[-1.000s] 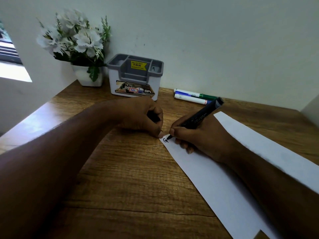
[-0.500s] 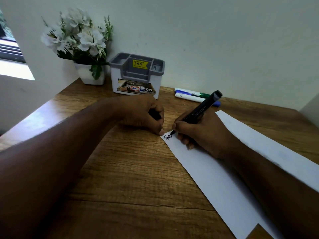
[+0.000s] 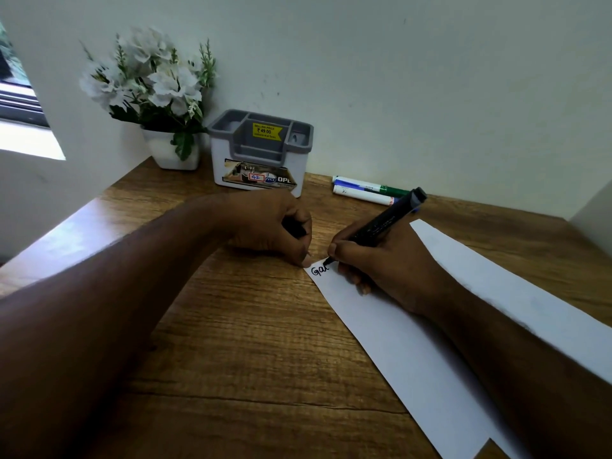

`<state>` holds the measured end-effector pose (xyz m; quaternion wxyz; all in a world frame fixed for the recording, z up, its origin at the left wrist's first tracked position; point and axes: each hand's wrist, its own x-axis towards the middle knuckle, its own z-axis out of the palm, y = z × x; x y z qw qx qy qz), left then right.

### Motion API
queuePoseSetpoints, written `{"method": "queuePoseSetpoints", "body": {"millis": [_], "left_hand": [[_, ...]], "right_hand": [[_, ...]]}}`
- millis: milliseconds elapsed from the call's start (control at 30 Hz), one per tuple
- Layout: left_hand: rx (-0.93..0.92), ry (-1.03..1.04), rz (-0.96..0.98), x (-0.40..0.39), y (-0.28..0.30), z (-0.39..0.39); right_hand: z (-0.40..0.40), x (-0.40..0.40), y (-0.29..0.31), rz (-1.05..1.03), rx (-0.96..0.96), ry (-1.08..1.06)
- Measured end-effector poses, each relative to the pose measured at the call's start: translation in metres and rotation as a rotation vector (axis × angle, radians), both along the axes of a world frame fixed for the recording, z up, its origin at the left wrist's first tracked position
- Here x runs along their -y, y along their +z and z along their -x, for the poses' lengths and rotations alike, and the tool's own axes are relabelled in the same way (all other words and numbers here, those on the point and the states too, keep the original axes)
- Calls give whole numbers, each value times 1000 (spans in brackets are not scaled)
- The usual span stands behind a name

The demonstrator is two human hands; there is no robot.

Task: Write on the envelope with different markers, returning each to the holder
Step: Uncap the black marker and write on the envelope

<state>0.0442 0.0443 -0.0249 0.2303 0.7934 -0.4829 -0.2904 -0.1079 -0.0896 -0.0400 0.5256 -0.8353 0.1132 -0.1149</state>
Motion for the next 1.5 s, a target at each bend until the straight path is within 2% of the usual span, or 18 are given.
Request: {"method": "queuePoseSetpoints", "body": {"millis": [133, 567, 833, 1033, 1233, 1400, 1500], "left_hand": [[-5, -4, 1, 0, 0, 0], [-7, -1, -6, -1, 0, 0], [-6, 0, -23, 0, 0, -1], [-2, -7, -16, 0, 0, -1], [12, -6, -9, 0, -1, -1], [9, -14, -9, 1, -1, -2], [14, -24, 2, 1, -2, -3]], "right_hand": [[1, 0, 2, 49, -28, 18], [0, 3, -1, 36, 34, -59], [-2, 2, -1, 27, 9, -76], [-2, 2, -1, 141, 21, -151], [1, -6, -2, 215, -13, 21], [-2, 5, -4, 184, 63, -276], [-3, 5, -6, 96, 75, -252]]}}
